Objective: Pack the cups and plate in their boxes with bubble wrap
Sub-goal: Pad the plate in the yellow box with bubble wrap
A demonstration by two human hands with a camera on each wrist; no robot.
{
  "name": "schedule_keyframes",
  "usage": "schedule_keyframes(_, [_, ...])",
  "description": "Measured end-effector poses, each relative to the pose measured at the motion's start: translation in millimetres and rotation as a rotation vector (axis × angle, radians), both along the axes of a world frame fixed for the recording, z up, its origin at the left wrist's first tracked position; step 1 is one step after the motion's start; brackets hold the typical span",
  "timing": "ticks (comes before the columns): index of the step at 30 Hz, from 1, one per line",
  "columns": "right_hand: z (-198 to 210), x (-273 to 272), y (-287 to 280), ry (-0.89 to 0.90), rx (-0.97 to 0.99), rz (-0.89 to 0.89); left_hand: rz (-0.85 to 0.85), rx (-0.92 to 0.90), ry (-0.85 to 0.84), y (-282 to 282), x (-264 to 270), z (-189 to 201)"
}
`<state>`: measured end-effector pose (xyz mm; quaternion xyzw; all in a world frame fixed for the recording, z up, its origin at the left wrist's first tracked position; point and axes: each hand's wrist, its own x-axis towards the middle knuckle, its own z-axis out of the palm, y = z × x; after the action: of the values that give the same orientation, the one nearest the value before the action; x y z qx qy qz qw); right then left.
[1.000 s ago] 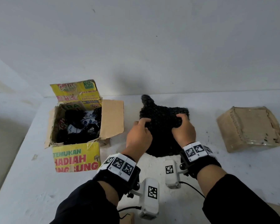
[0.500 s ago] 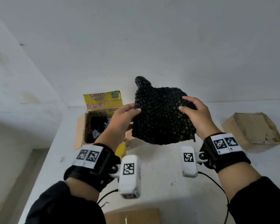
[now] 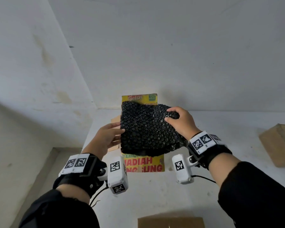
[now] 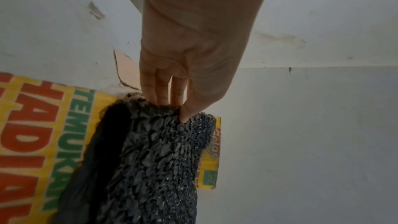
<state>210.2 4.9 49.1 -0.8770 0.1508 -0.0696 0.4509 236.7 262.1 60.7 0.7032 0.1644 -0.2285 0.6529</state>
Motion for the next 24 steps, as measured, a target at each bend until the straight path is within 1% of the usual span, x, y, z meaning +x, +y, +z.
schedule_keyframes(2, [-4,6,8,0.039,-0.187,0.014,0.004,-0.005,-0.022,4,2,-3])
schedule_keyframes(5, [-7,9,15,0.075,-0.599,-0.001,0.006,-0.021,-0.032,7,4,-11])
schedule_keyframes(7, [-4,7,21,-0.016,-0.81,-0.022,0.005,-0.038,-0.02,8,5,-17])
schedule_keyframes(8, [-2,5,27,-0.087,-0.872,0.009,0.003,-0.05,-0.012,10,6,-20])
schedule_keyframes(9, [0,5,35,-0.153,-0.908,0.08,0.0,-0.061,-0.007,11,6,-23])
schedule_keyframes(11, [0,6,52,-0.165,-0.897,0.327,-0.009,-0.077,-0.001,14,8,-28])
schedule_keyframes(13, [-6,10,69,-0.037,-0.779,0.573,-0.017,-0.09,-0.008,17,10,-30])
schedule_keyframes(14, [-11,13,75,0.056,-0.721,0.652,-0.015,-0.098,-0.015,18,11,-31])
schedule_keyframes(16, [-24,19,84,0.215,-0.673,0.726,-0.013,-0.111,-0.051,20,13,-32])
schedule_keyframes(17, [-31,22,87,0.256,-0.669,0.737,-0.018,-0.105,-0.079,21,14,-32])
schedule_keyframes(20, [-45,30,94,0.297,-0.67,0.757,-0.035,-0.121,-0.12,25,18,-34])
schedule_keyframes(24, [-51,41,97,0.328,-0.662,0.81,-0.104,-0.251,-0.07,24,21,-42])
